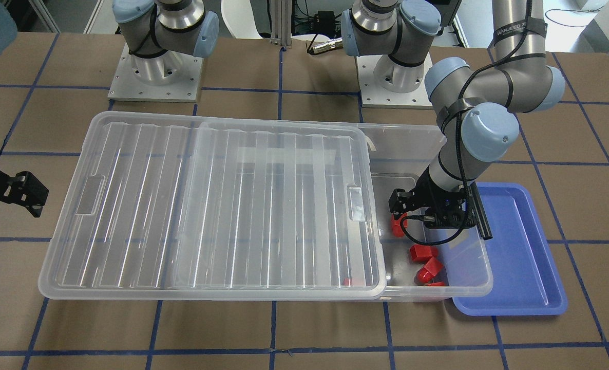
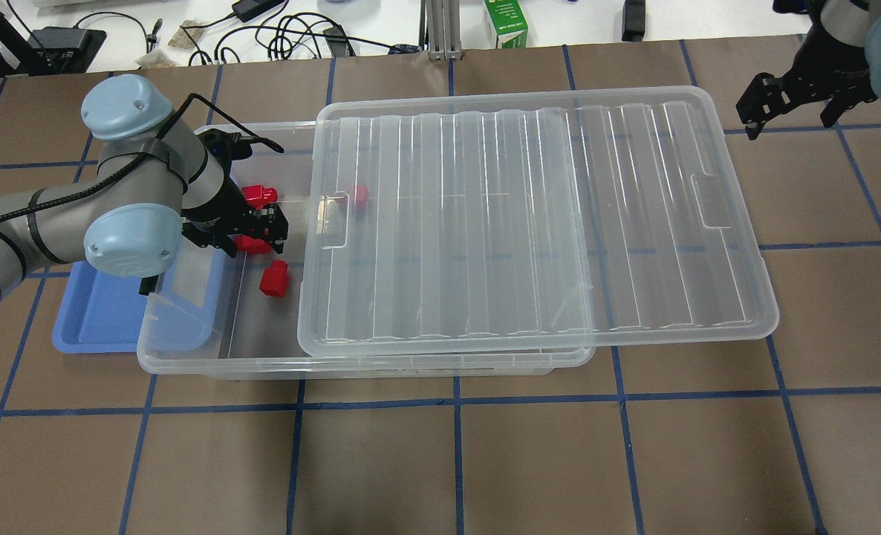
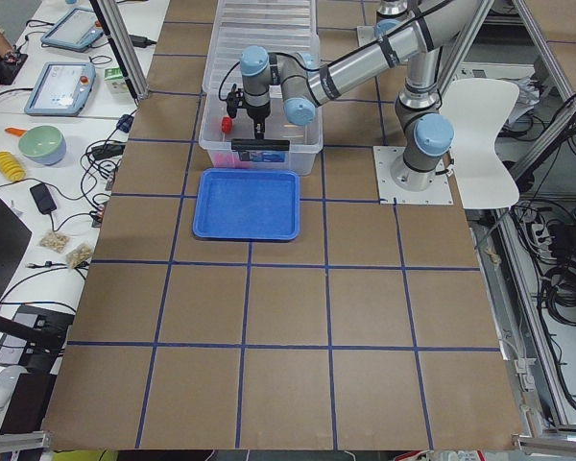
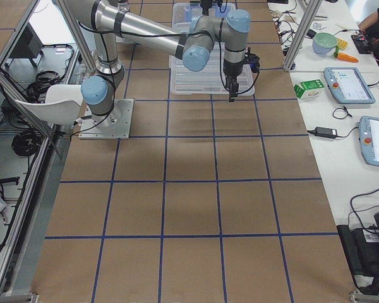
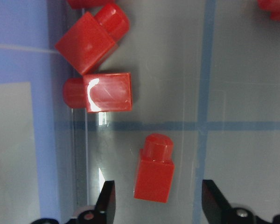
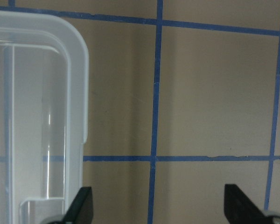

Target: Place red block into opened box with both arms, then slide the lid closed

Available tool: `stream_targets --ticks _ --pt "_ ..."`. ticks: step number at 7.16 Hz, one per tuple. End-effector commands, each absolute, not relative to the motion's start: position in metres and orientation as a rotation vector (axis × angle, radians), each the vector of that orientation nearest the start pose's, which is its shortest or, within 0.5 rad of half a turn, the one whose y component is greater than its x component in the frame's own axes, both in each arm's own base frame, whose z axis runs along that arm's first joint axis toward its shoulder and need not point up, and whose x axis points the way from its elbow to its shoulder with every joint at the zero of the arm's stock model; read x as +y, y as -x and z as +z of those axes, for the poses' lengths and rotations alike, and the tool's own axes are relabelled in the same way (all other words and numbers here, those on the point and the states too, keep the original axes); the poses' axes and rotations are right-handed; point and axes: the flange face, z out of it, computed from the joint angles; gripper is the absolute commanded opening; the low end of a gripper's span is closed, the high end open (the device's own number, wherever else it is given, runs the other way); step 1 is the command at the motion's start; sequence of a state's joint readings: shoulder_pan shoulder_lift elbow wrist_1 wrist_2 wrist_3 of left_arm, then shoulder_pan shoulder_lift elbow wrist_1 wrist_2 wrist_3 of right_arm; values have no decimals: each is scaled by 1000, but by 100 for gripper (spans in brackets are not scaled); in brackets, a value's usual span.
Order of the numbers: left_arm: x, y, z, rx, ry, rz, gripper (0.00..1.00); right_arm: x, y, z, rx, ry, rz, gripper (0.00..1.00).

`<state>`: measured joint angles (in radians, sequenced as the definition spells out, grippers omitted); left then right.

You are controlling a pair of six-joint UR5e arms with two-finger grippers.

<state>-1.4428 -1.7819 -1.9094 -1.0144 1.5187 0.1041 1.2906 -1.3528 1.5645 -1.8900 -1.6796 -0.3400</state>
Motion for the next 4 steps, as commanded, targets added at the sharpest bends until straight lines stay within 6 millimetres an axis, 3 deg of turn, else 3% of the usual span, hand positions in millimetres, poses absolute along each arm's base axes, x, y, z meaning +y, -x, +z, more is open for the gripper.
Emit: stream_targets --ticks 1,4 --pt "-536 73 326 3187 54 -84 88 -608 48 394 3281 87 -141 100" --pt "-511 80 434 3188 65 -32 93 -618 50 370 3275 91 -121 100"
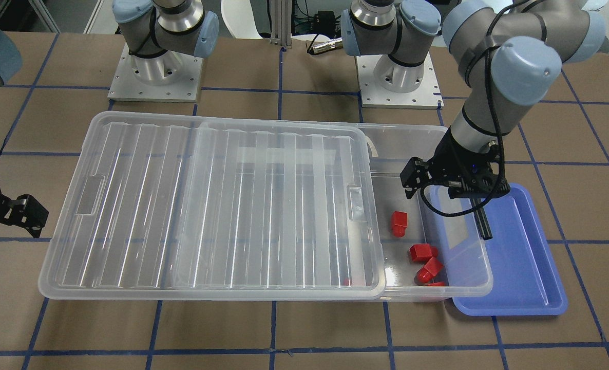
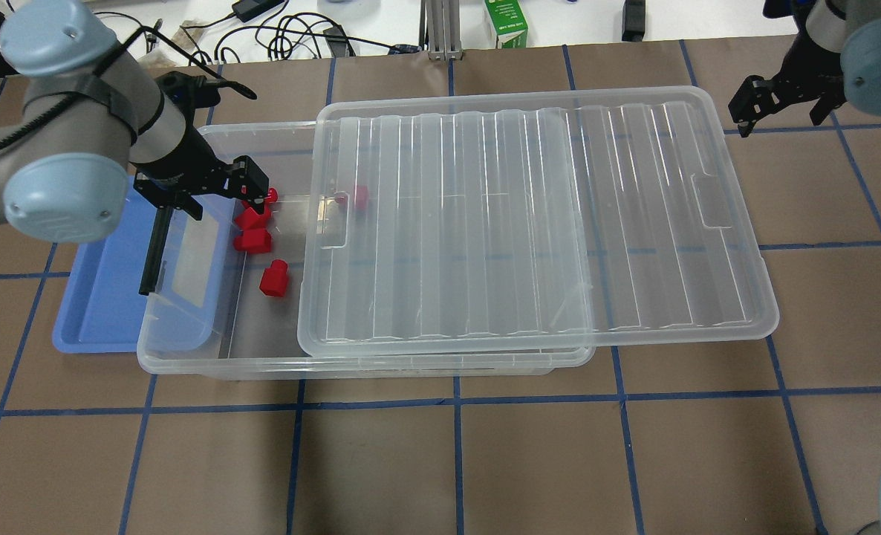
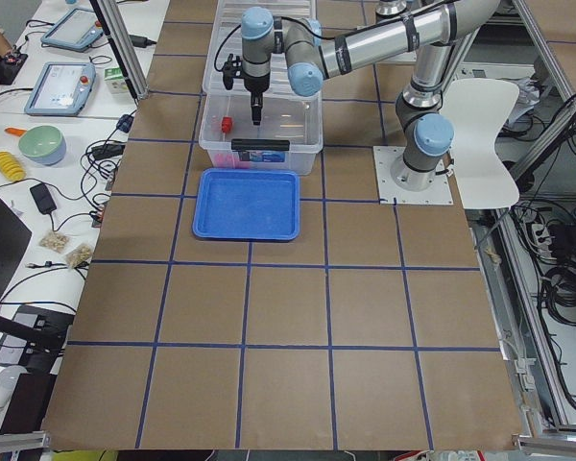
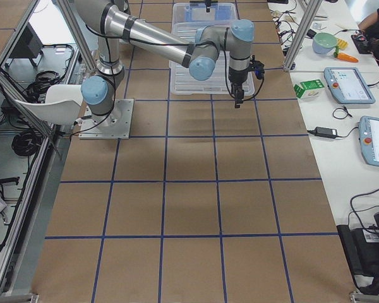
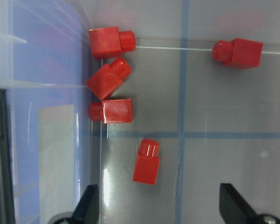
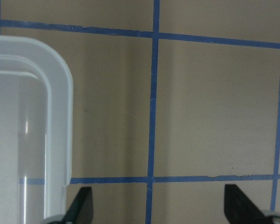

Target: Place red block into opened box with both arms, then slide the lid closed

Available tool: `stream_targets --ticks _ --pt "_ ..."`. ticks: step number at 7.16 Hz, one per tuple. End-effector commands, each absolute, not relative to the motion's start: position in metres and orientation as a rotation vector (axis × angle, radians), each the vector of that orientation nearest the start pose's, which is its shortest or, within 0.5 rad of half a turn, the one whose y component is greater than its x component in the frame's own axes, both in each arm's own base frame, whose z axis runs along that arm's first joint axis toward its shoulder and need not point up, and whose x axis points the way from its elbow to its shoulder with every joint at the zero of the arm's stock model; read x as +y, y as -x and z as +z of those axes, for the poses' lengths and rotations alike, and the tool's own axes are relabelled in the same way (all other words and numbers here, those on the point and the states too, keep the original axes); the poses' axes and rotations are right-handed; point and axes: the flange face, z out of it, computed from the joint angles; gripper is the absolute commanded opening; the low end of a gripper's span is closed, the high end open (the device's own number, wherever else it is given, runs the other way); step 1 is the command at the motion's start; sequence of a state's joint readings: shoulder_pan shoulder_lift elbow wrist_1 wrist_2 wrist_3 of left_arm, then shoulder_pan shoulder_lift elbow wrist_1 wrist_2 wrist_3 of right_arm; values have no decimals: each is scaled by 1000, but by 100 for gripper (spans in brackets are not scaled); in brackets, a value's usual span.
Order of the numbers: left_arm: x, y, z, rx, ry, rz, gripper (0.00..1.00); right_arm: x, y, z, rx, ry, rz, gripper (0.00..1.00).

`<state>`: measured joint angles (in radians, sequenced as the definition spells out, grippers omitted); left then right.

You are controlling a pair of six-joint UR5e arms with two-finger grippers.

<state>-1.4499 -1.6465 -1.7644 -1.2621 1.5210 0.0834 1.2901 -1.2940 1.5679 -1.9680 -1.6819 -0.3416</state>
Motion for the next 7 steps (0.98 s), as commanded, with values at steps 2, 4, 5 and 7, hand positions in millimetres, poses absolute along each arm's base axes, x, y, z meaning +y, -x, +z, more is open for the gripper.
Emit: stream_targets --ticks 2,4,5,7 --pt "-491 104 499 3174 68 -15 100 -616 50 367 3271 89 -97 100" --pt "-494 107 509 3175 60 -46 100 -614 47 364 3264 94 -62 100" --pt "-496 106 505 3163 60 -31 100 -614 46 361 3258 92 -42 100" --pt "-498 106 502 3156 58 -20 100 -614 46 357 3254 93 -23 100"
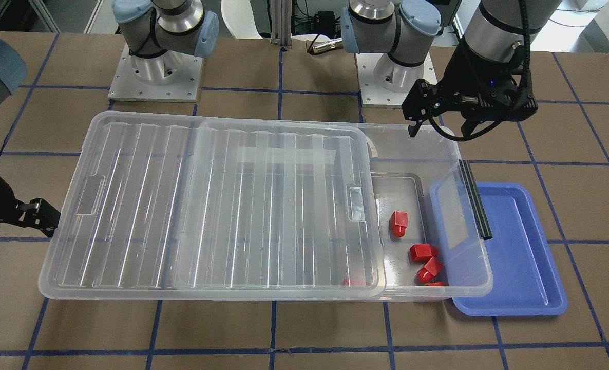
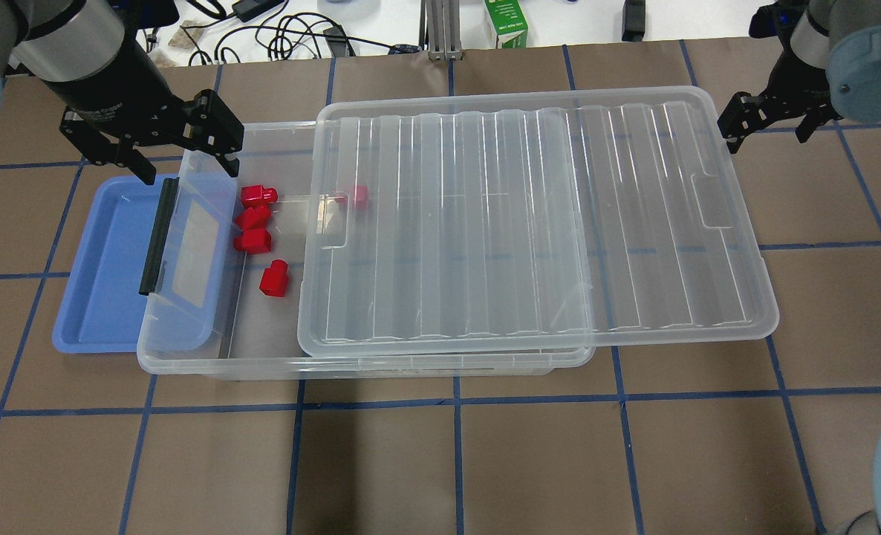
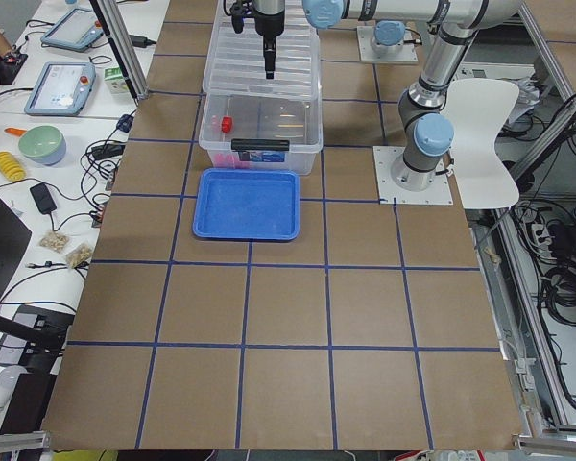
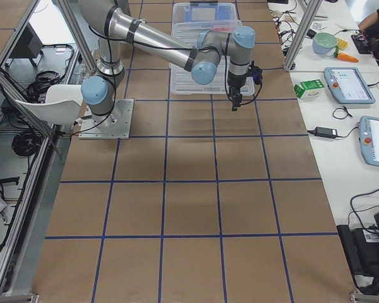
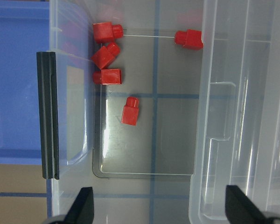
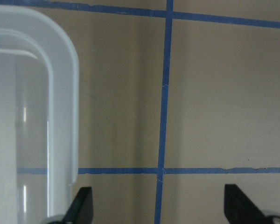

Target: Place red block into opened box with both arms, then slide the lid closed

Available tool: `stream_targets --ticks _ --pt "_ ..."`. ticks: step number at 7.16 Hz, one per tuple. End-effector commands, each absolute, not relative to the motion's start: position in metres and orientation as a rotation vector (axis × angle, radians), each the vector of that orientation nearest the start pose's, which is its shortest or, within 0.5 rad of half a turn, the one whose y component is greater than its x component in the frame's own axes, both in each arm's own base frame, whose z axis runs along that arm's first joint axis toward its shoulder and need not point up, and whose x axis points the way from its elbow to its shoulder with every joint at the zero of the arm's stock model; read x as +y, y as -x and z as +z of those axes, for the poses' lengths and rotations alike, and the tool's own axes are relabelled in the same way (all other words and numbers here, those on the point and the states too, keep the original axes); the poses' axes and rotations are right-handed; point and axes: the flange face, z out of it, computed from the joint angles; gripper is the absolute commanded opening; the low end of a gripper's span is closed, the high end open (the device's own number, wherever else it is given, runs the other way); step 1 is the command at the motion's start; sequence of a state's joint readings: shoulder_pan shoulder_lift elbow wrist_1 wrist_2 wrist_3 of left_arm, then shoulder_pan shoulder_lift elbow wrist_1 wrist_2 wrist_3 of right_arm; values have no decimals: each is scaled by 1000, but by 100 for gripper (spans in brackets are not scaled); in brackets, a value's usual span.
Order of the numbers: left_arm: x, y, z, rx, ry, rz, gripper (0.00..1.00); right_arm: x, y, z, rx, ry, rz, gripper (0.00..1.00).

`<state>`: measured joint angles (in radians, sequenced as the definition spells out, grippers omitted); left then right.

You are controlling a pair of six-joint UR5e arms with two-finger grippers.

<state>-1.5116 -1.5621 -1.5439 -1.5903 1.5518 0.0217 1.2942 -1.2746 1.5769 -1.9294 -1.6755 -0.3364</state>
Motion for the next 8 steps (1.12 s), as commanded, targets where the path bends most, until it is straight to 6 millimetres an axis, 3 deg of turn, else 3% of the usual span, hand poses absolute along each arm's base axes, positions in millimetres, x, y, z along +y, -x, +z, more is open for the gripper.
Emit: stream_targets --ticks 1,8 --pt "-499 106 500 3156 60 -16 100 -614 46 356 3253 94 -18 100" --pt "-502 106 489 3159 97 9 100 -614 36 355 3205 95 -14 100"
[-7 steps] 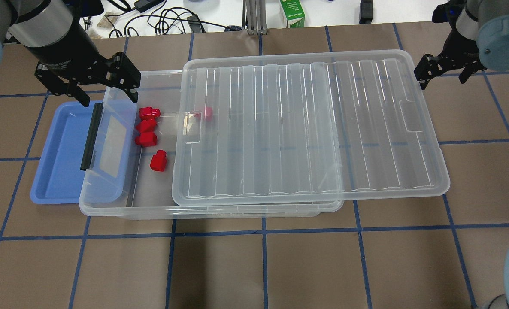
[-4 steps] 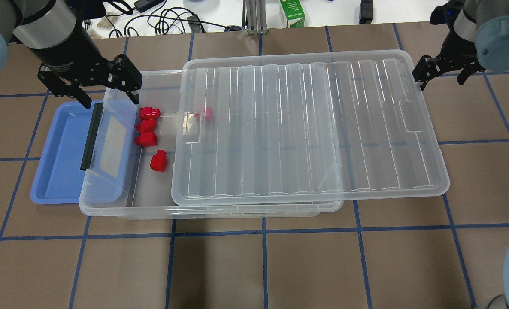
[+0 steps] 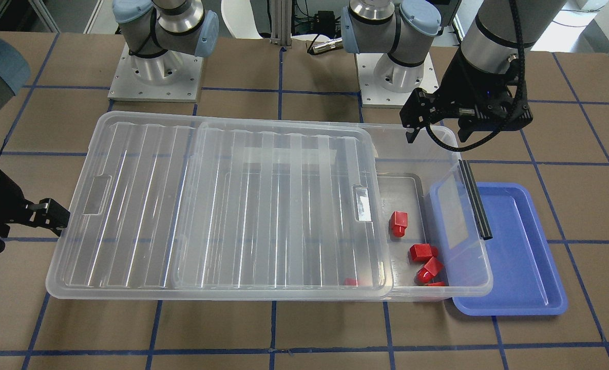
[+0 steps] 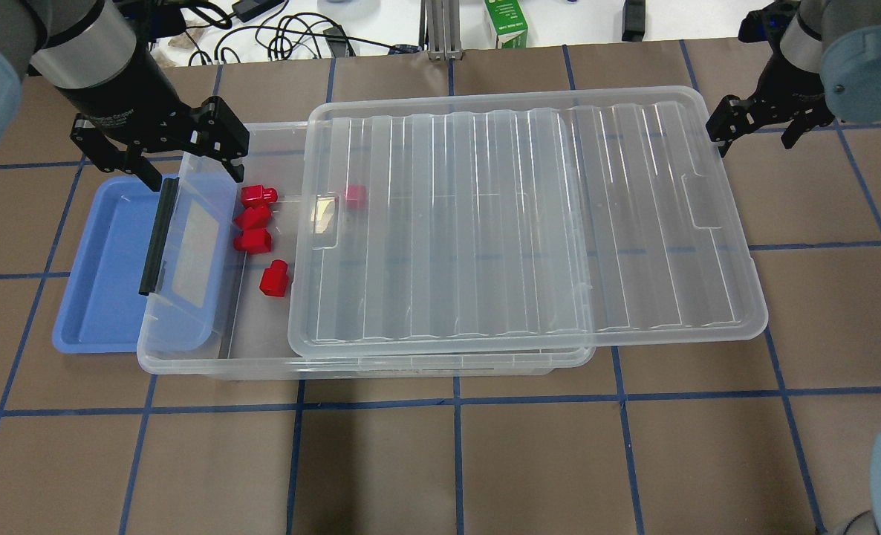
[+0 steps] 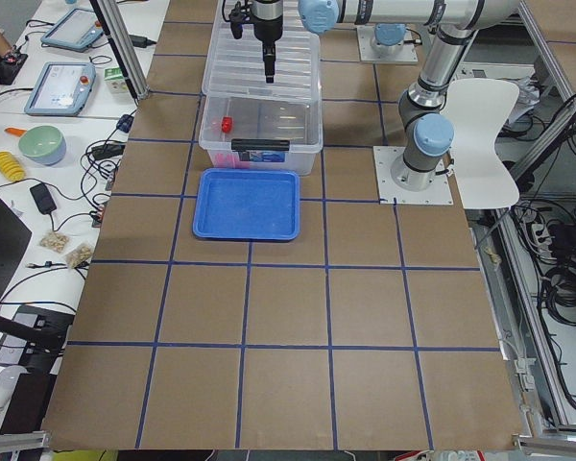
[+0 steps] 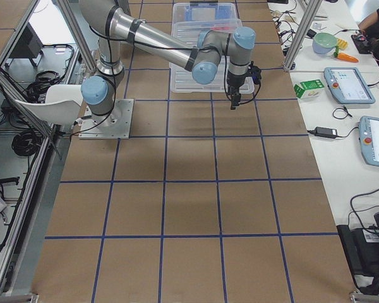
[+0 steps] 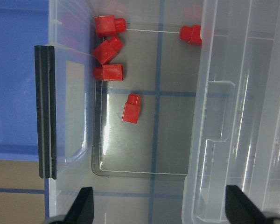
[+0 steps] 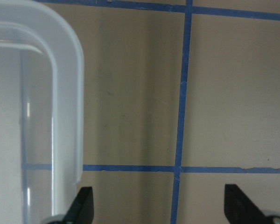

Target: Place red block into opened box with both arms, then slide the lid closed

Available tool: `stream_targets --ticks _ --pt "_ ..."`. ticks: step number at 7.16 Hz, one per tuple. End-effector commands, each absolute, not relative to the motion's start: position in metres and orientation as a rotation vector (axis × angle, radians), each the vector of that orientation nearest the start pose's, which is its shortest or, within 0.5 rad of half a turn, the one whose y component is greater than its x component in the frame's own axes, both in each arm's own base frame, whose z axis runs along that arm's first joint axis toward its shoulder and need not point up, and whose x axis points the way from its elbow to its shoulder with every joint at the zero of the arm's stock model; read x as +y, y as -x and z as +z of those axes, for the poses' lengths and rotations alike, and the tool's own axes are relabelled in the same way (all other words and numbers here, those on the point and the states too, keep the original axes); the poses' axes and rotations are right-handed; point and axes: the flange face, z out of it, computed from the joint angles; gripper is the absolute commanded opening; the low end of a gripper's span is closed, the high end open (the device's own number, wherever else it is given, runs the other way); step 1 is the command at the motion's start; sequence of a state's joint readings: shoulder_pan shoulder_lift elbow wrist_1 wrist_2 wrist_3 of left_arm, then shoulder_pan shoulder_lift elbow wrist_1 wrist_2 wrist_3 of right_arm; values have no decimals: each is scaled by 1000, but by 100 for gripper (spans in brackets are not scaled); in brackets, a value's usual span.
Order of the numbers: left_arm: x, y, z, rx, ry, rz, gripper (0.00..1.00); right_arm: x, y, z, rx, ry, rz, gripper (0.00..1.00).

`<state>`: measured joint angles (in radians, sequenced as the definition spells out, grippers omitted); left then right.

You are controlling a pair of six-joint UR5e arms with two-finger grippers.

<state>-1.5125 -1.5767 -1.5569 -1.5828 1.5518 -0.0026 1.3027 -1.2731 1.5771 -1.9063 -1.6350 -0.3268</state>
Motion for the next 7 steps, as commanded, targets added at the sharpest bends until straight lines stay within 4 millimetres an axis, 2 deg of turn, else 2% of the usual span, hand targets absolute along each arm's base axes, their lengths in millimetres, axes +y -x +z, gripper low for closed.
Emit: stream_targets --ticks 1,4,7 --pt "-501 106 490 3159 97 6 100 -613 35 354 3202 95 -6 100" --pt "-499 107 491 3162 99 2 100 -614 31 350 3177 95 7 100" --pt "-500 109 491 3159 92 4 100 -613 13 347 3172 122 32 100"
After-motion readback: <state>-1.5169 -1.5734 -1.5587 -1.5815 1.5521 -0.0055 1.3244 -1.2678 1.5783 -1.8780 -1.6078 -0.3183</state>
